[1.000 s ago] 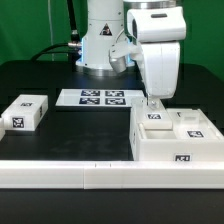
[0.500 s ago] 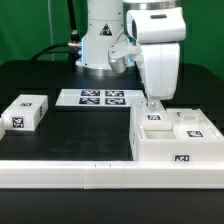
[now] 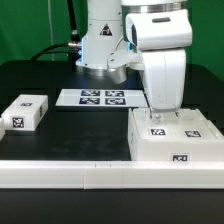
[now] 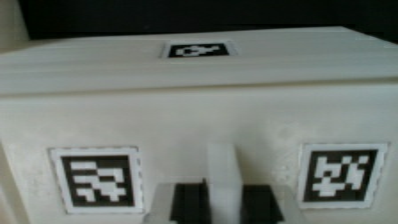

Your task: Assemble cabinet

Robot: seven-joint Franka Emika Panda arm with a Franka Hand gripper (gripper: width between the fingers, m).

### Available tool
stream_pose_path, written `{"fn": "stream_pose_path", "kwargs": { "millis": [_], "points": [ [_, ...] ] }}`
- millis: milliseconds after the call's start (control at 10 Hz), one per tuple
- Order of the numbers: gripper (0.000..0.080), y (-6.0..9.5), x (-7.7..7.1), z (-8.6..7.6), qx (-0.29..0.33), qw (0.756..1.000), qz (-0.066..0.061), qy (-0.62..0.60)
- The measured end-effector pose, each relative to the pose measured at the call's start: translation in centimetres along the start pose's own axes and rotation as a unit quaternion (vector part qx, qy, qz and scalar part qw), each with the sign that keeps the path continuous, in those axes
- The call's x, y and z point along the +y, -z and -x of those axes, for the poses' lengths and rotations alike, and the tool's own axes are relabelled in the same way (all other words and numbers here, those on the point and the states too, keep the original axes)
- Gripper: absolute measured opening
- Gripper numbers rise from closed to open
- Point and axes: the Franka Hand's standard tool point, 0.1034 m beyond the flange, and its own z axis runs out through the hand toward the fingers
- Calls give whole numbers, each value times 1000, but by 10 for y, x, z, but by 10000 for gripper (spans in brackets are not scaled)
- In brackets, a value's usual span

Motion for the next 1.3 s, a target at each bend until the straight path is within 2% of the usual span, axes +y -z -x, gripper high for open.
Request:
{"fn": "stream_pose_path", "kwargs": {
  "millis": [100, 400, 600, 700, 800, 900, 1000, 1100, 1200, 1300],
  "points": [
    [69, 0, 0, 0, -1, 1000, -9, 0],
    [69, 0, 0, 0, -1, 1000, -9, 0],
    [360, 0, 0, 0, -1, 1000, -9, 0],
    [555, -1, 0, 0, -1, 1000, -10, 0],
    [693, -1, 0, 0, -1, 1000, -10, 0],
    [693, -1, 0, 0, -1, 1000, -10, 0],
    [765, -1, 0, 0, -1, 1000, -10, 0],
    [793, 0, -1, 0, -1, 1000, -9, -2],
    [797, 7, -7, 2, -4, 1000, 0, -22],
    [797, 14, -15, 2, -9, 999, 1, -44]
  ]
}}
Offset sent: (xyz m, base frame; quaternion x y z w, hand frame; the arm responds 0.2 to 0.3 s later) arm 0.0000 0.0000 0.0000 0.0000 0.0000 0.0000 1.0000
